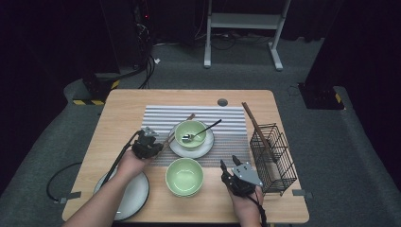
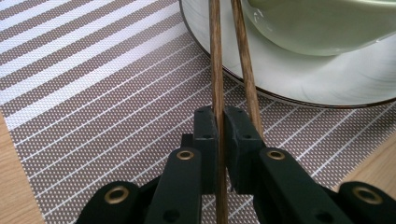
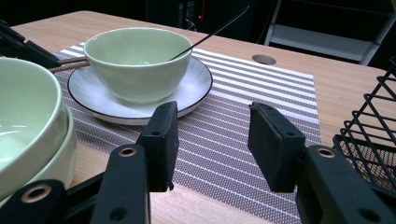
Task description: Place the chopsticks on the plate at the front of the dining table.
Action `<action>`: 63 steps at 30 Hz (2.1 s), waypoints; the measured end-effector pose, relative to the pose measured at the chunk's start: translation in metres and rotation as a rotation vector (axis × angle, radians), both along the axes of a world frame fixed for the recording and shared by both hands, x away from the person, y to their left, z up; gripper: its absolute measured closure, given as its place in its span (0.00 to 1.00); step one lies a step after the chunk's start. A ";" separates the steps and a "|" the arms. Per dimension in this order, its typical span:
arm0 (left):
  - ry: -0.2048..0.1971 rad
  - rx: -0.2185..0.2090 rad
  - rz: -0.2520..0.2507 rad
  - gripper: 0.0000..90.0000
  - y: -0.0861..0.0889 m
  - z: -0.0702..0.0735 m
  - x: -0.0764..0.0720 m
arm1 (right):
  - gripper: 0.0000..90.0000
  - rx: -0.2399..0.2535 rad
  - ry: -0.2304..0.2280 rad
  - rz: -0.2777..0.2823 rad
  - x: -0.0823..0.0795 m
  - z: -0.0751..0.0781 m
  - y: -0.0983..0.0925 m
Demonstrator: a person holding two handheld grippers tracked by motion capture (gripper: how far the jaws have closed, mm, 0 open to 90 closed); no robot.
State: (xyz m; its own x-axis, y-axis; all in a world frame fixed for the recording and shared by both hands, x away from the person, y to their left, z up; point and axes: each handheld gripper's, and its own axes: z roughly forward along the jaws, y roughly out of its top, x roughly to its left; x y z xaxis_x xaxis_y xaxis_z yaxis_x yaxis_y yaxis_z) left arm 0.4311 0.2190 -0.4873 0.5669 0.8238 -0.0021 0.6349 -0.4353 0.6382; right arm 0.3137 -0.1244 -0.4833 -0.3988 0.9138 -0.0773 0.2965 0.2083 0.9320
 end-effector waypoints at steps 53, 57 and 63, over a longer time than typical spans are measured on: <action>-0.017 -0.019 -0.025 0.90 0.001 0.010 -0.002 | 0.59 -0.002 0.001 0.002 0.000 -0.001 0.001; -0.025 -0.022 -0.024 0.91 0.003 0.012 -0.001 | 0.59 -0.003 0.002 0.002 0.000 0.000 0.001; -0.026 -0.053 -0.042 0.91 0.005 0.011 0.002 | 0.59 -0.001 0.001 0.002 0.000 -0.001 0.001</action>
